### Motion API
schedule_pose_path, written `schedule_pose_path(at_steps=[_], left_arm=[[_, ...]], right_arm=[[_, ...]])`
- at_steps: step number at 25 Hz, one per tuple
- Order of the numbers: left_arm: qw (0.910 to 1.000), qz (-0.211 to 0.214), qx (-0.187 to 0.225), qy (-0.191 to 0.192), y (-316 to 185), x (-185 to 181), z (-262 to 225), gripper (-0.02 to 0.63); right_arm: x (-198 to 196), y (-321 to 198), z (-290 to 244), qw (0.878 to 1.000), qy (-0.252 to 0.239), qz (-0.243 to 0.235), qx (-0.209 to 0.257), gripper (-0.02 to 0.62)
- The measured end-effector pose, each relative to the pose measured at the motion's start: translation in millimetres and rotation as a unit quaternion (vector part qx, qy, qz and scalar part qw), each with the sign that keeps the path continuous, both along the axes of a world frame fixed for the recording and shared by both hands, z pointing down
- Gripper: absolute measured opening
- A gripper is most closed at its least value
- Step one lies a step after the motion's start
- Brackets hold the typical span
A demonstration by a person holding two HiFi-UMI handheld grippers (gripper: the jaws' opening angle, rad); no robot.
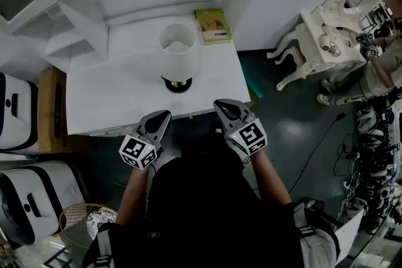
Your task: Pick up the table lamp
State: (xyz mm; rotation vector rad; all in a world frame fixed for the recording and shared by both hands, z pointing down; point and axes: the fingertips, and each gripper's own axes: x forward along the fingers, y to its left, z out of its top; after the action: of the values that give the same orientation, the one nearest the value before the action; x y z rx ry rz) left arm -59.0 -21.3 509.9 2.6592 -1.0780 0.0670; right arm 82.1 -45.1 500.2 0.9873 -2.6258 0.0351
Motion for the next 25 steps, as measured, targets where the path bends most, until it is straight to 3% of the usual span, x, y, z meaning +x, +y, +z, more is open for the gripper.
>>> schedule_pose_path(at_steps=[18,22,25], left_arm=[[0.9999,0.009,0.004,0.003,-6,4,5,0.018],[1.0000,-0.001,0.000,-0.005,-12,6,11,0.113],[0.9999,-0.007,-0.003,-0.010,-16,6,15,0.123]], right_arm=[[11,6,0,1.000,0.000,0.025,-0.003,0.009],[19,2,3,1.000,0.004,0.029,-0.008,0.008],[25,-2,5,1.000,0.006,0.028,-0.012,0.008]])
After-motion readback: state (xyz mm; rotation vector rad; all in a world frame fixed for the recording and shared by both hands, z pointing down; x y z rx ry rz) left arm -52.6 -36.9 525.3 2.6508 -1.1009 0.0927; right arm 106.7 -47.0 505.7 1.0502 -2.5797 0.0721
